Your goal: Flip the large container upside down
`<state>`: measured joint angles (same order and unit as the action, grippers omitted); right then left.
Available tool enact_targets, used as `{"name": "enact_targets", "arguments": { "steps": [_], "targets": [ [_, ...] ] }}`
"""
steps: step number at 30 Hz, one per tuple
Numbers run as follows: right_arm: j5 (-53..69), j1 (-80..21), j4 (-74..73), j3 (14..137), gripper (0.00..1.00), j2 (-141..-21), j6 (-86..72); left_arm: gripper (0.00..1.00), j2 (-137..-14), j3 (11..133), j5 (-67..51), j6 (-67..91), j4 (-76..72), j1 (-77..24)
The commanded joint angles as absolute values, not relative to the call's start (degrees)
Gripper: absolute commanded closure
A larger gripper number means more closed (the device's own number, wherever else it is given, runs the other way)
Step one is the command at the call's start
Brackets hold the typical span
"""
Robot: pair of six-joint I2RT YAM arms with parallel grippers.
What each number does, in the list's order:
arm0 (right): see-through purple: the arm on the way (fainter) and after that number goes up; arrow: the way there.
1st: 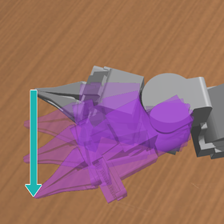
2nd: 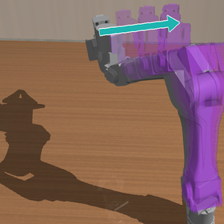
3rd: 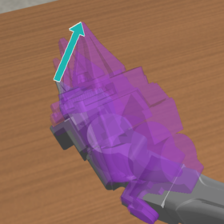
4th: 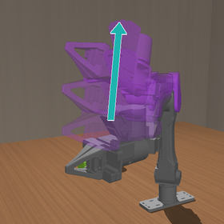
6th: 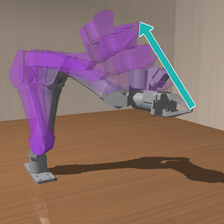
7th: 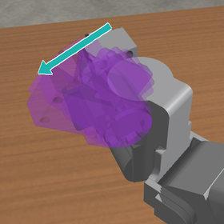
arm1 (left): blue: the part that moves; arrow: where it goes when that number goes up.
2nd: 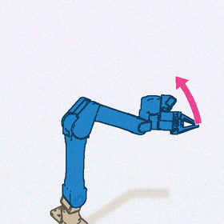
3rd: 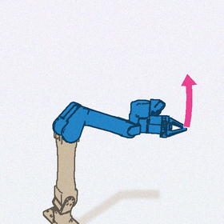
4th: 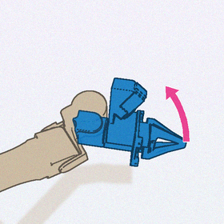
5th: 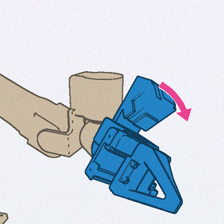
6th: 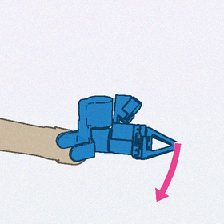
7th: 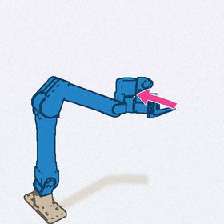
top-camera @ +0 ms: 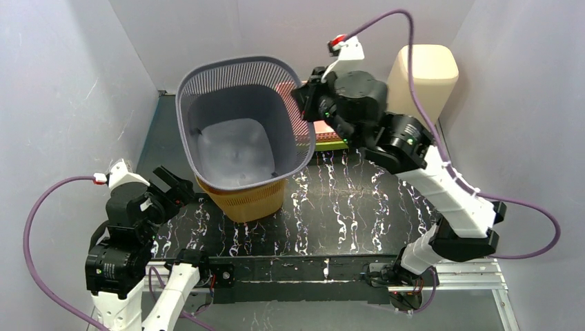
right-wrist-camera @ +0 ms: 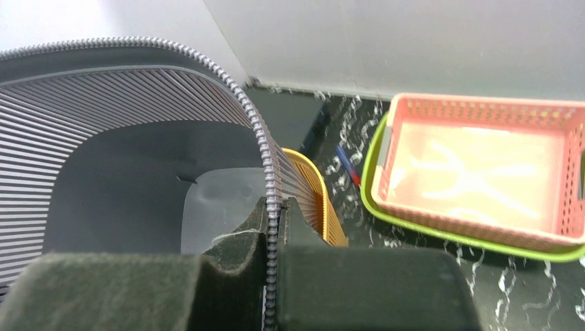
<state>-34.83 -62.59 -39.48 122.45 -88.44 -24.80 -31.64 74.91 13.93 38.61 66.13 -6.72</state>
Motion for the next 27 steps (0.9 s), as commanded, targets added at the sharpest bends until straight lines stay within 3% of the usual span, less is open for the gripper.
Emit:
{"name": "enact_targets", "arguments": {
  "steps": [1, 15, 27],
  "targets": [
    [-34.93, -62.20, -21.27, 124.70, 0.99, -81.69, -25.21, 0.13, -32.35, 73.56, 10.73, 39.29, 64.59, -6.86],
    [-42.60, -62.22, -17.76, 118.01, 0.99, -69.08, -14.81, 0.15, -33.90, 69.52, 3.26, 39.10, 60.40, -6.82],
    [-53.14, -62.20, -22.87, 121.14, 0.99, -63.72, -4.72, 0.31, -38.50, 65.66, 3.56, 41.65, 54.76, -6.77]
  ]
}}
